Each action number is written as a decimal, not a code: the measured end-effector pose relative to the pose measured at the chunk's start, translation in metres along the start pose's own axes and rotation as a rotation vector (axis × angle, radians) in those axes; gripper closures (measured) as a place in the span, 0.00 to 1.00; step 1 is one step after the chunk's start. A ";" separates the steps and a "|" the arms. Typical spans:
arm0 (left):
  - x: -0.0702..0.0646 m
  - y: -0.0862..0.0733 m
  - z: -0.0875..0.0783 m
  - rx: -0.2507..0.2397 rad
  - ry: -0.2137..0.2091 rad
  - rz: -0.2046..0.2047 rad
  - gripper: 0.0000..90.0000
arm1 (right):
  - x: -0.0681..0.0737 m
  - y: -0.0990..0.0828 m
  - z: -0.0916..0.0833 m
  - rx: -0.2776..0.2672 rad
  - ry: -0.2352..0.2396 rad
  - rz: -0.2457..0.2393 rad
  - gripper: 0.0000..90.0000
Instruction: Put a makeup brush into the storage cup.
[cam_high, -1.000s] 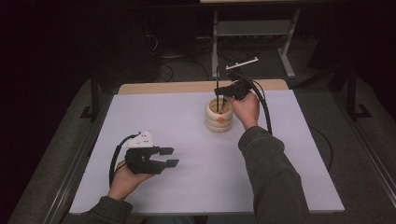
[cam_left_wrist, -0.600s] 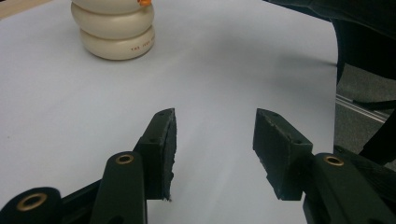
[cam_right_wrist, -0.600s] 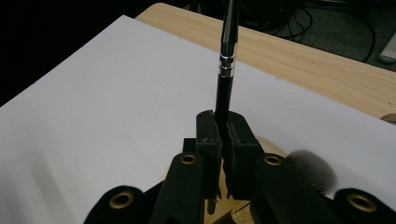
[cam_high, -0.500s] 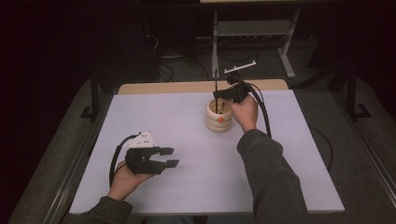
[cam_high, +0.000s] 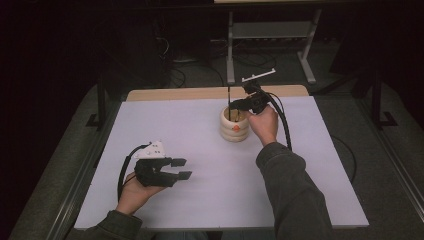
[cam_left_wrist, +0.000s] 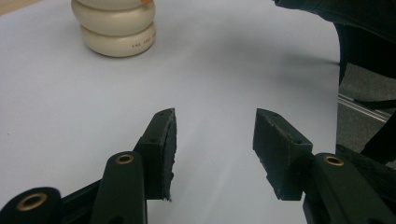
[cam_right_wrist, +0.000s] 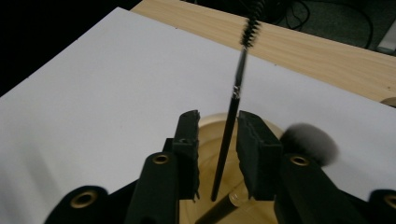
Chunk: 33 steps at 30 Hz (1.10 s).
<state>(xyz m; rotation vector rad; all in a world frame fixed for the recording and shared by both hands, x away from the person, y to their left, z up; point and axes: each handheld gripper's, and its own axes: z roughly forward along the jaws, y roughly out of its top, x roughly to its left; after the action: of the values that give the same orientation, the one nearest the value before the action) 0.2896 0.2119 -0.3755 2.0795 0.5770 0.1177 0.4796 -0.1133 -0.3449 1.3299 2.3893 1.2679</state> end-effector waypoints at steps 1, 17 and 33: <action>0.000 0.000 0.000 0.002 0.001 0.003 0.55 | 0.000 -0.001 -0.002 -0.009 0.002 0.001 0.75; 0.002 -0.001 -0.001 -0.008 0.026 -0.020 0.50 | -0.009 -0.025 -0.024 -0.035 0.031 -0.014 0.64; 0.004 -0.004 -0.003 -0.011 0.072 -0.042 0.41 | -0.008 -0.046 -0.043 -0.046 0.084 -0.037 0.45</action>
<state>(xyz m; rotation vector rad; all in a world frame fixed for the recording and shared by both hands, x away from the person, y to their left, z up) 0.2914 0.2178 -0.3778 2.0578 0.6614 0.1713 0.4338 -0.1575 -0.3527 1.2374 2.4116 1.3862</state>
